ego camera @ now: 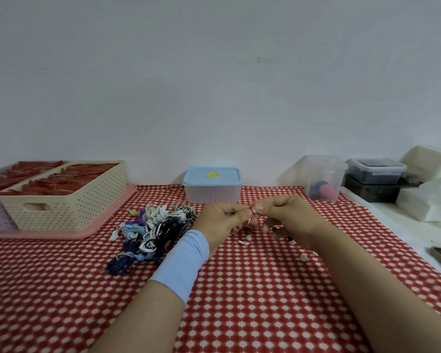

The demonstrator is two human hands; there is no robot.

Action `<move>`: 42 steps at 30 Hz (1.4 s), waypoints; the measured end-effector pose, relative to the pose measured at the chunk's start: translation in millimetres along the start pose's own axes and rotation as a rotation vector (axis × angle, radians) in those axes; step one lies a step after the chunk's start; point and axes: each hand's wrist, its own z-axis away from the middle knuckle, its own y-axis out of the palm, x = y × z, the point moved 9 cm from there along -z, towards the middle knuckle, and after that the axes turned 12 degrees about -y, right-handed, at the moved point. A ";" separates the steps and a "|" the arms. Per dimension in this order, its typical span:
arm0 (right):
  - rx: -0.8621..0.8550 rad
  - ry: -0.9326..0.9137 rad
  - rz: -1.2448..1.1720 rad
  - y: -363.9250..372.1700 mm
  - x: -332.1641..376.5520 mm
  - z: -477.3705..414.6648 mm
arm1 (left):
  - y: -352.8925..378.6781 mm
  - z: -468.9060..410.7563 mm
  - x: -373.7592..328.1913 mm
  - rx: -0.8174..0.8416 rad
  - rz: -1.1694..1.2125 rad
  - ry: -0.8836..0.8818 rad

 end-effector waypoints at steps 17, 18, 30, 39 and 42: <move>-0.093 -0.104 0.207 -7.9 7.5 -3.2 | 1.8 -4.3 8.2 -0.074 0.019 -0.049; -0.095 -0.131 0.244 -6.4 9.3 -3.6 | 0.5 -5.4 10.6 -0.079 0.027 -0.063; -0.075 -0.214 0.402 -7.8 25.4 1.9 | 8.7 -9.4 29.6 0.030 0.278 -0.252; -0.070 -0.273 0.492 -1.8 33.2 0.9 | -5.3 -13.5 25.3 -0.092 0.038 -0.142; -0.047 -0.225 0.408 -2.2 32.2 2.9 | -4.4 -12.2 19.3 -0.066 -0.009 -0.090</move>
